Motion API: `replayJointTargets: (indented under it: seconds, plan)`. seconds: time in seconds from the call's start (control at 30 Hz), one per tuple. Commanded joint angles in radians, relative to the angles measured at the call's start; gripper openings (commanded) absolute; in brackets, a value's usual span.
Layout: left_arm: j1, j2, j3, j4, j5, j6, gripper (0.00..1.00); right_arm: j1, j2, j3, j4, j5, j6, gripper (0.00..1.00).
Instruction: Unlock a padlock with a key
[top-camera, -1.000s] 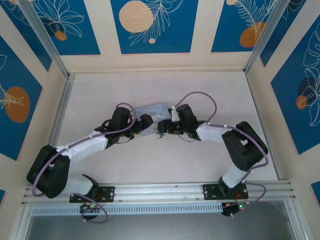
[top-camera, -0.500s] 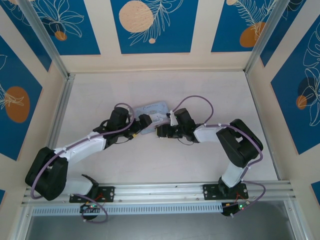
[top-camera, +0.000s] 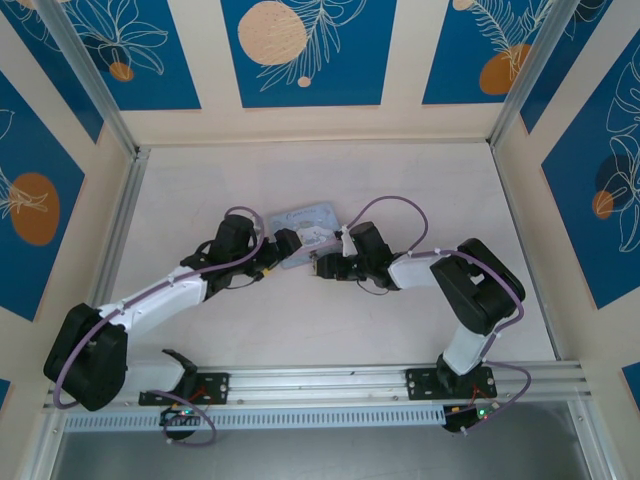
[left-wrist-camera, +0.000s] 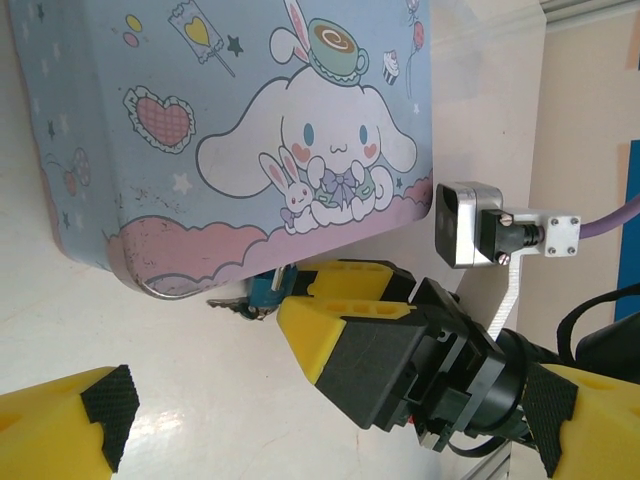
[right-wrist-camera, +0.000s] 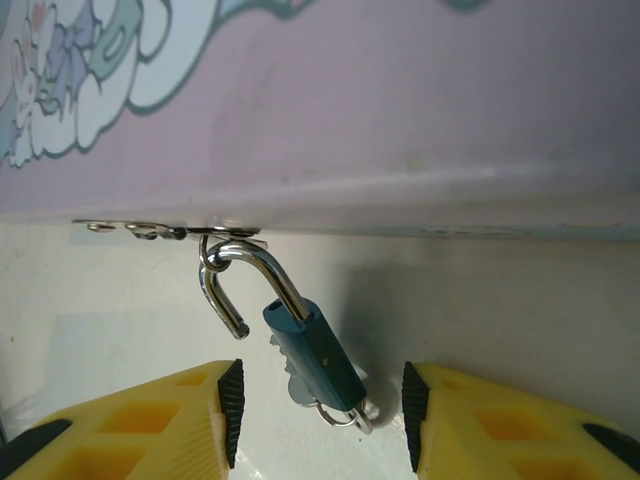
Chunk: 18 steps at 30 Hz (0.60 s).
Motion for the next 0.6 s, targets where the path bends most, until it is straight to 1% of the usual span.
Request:
replayJointTargets:
  seconds: [0.0,0.17,0.5,0.57]
  plan:
    - [0.014,-0.015,0.018,-0.012,0.009,0.013,0.99,0.006,0.014,0.003,-0.023,0.034,-0.055,0.46]
    - [0.020,-0.002,0.026,-0.012,0.009,0.017,0.99,0.009,0.030,0.011,-0.028,0.030,-0.081,0.44]
    - [0.030,0.031,0.045,-0.005,0.015,0.018,0.99,0.022,0.065,0.035,-0.019,0.022,-0.082,0.39]
    - [0.033,0.037,0.047,-0.005,0.017,0.019,0.99,0.024,0.073,0.040,-0.019,0.022,-0.082,0.37]
